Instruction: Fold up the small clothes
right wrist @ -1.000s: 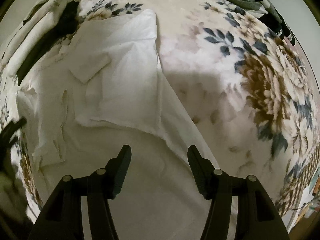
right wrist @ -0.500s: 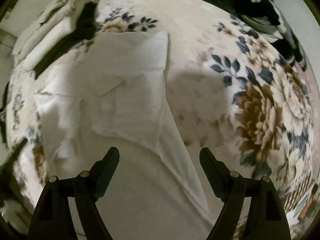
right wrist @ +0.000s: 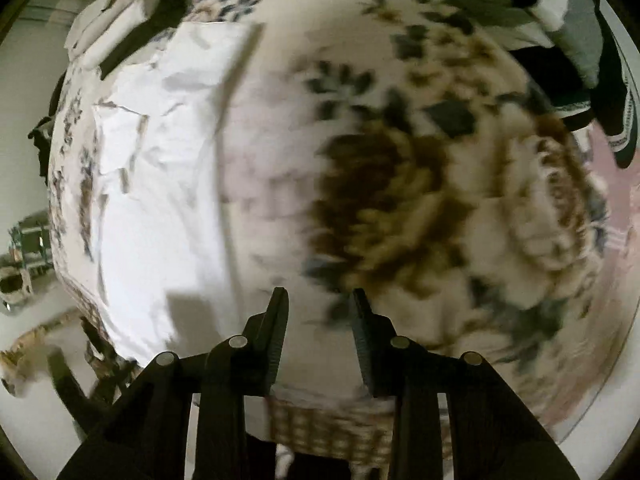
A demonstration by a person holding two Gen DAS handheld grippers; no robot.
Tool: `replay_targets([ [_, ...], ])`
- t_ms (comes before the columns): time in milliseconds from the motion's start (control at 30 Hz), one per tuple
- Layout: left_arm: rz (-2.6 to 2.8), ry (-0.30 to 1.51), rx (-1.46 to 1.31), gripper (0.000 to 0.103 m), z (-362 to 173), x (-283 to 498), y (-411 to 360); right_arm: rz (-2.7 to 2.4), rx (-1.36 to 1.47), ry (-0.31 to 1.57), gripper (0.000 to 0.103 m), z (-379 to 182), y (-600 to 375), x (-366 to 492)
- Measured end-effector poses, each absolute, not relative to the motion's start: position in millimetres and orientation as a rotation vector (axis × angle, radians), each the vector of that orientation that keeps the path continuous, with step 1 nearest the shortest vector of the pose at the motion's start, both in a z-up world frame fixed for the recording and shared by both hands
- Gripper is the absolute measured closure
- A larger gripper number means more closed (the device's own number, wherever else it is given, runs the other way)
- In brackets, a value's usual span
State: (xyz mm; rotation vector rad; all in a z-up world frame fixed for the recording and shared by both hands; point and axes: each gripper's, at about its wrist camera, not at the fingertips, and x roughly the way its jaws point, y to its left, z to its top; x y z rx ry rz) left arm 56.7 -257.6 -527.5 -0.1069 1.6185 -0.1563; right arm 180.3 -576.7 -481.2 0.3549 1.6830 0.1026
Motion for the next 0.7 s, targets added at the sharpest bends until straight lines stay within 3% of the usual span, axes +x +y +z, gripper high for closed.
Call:
replay_targets([
  [333,-0.241,1.604,-0.006,0.009,-595,14,-339,0.213,0.507,1.635,0.069,-537,-605,285],
  [367,-0.231,1.588,-0.005,0.028,-595,16,-338,0.244,0.53,1.626,0.069,-545,-598,306],
  [400,-0.206,1.561,0.002,0.056,-593,17,-335,0.266,0.551,1.614,0.069,-552,-590,324],
  [433,-0.189,1.548,-0.003,0.071,-592,18,-331,0.302,0.589,1.602,0.069,-563,-581,347],
  [467,-0.166,1.53,-0.031,0.1,-589,21,-323,0.314,0.612,1.605,0.069,-569,-575,359],
  [667,-0.085,1.421,-0.118,0.102,-559,25,-290,0.322,0.813,1.627,0.069,-616,-539,420],
  [700,-0.074,1.404,-0.135,0.102,-553,25,-284,0.33,0.813,1.619,0.073,-615,-533,423],
])
